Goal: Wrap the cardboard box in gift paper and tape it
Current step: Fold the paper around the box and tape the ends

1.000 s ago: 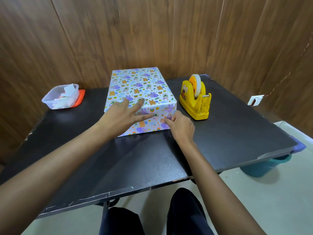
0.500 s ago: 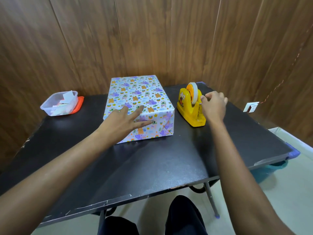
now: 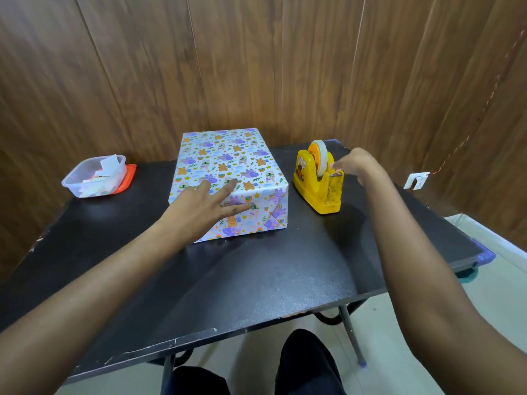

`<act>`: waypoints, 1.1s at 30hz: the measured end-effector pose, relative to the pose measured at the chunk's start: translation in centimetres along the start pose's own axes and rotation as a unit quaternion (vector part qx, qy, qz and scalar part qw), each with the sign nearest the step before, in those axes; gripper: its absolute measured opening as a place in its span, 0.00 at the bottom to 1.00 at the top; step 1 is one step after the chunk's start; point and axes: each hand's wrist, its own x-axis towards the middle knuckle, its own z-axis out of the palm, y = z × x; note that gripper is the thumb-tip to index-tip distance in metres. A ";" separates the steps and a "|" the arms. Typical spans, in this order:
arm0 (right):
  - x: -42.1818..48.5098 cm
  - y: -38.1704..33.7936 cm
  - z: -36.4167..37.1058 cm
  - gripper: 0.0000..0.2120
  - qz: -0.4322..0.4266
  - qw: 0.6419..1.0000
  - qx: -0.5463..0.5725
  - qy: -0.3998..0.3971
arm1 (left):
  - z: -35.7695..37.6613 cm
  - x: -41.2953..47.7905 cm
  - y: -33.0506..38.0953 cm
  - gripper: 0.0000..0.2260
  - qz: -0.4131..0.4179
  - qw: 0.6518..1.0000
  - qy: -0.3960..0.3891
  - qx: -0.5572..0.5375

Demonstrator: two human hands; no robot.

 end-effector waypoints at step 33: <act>-6.3 5.0 7.8 0.08 0.159 0.771 0.617 -0.011 | 0.3 0.1 0.0 0.39 -0.005 1.000 0.002 0.003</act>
